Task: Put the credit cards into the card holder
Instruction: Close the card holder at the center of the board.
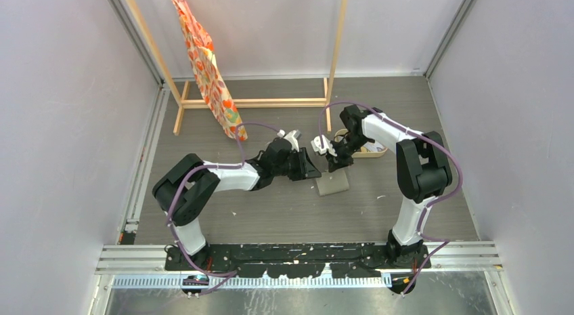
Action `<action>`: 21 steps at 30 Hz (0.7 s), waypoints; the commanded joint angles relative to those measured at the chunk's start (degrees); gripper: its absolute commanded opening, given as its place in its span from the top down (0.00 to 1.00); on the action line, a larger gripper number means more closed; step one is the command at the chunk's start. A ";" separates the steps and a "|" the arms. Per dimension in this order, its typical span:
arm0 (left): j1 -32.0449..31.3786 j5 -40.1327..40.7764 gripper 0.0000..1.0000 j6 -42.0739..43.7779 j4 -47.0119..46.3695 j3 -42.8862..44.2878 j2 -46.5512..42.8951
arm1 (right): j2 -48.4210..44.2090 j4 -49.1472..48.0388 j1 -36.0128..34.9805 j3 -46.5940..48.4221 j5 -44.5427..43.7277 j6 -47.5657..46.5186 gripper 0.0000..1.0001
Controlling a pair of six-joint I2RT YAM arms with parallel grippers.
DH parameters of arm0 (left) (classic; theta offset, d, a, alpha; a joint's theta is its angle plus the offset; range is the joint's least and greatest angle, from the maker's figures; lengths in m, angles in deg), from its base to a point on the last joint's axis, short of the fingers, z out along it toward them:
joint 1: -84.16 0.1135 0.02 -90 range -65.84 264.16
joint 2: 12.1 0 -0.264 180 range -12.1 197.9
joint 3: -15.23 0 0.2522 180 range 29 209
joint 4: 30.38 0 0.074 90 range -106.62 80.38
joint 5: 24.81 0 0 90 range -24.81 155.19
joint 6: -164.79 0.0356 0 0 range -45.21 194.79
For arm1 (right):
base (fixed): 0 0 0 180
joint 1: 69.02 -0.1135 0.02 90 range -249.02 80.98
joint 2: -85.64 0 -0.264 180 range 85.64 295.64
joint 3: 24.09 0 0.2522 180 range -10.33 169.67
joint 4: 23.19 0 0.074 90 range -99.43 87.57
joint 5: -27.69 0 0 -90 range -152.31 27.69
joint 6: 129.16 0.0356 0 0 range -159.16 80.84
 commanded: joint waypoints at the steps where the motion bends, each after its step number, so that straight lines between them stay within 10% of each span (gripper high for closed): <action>1: 0.21 -2.19 0.71 -2.48 -8.11 -0.17 0.44 | -1.03 2.42 -0.23 1.54 1.05 -1.43 0.95; 21: -0.93 -2.21 0.85 -5.55 0.41 7.13 9.33 | -1.77 0.39 -0.21 1.18 2.45 2.71 0.91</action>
